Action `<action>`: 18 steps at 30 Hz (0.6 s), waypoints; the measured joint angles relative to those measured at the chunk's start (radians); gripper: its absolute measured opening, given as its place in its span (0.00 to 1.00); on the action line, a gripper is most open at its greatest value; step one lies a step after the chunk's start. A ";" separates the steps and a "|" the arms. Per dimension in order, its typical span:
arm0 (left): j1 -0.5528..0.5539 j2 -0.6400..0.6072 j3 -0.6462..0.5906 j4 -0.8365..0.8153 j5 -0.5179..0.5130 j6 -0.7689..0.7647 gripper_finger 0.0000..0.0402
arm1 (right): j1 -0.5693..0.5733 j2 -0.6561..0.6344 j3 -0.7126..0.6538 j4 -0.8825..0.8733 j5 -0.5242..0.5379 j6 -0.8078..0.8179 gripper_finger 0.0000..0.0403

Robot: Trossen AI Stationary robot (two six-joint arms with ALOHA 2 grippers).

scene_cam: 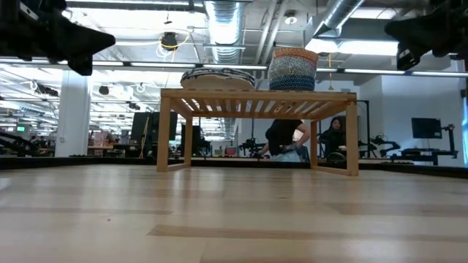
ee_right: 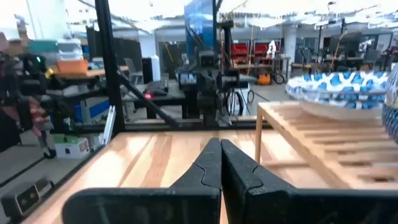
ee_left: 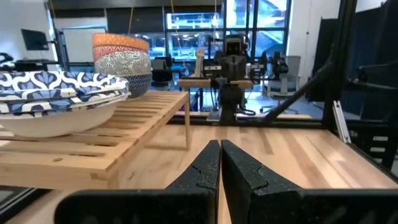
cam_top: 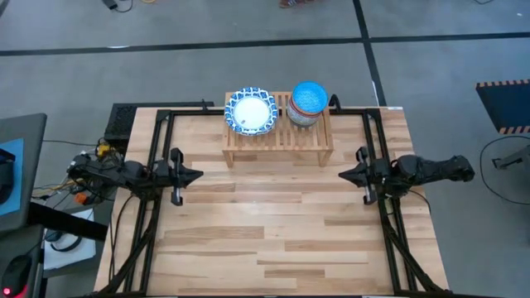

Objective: Place and stack bowls onto a shelf
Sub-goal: Return to Home Position

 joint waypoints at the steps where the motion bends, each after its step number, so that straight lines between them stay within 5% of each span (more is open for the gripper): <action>1: 0.000 0.000 0.000 -0.004 0.000 0.002 0.00 | 0.000 0.000 -0.004 -0.004 0.000 0.001 0.05; 18: 0.000 -0.003 0.000 -0.133 0.033 -0.018 0.00 | 0.001 0.000 -0.056 -0.004 -0.005 0.018 0.05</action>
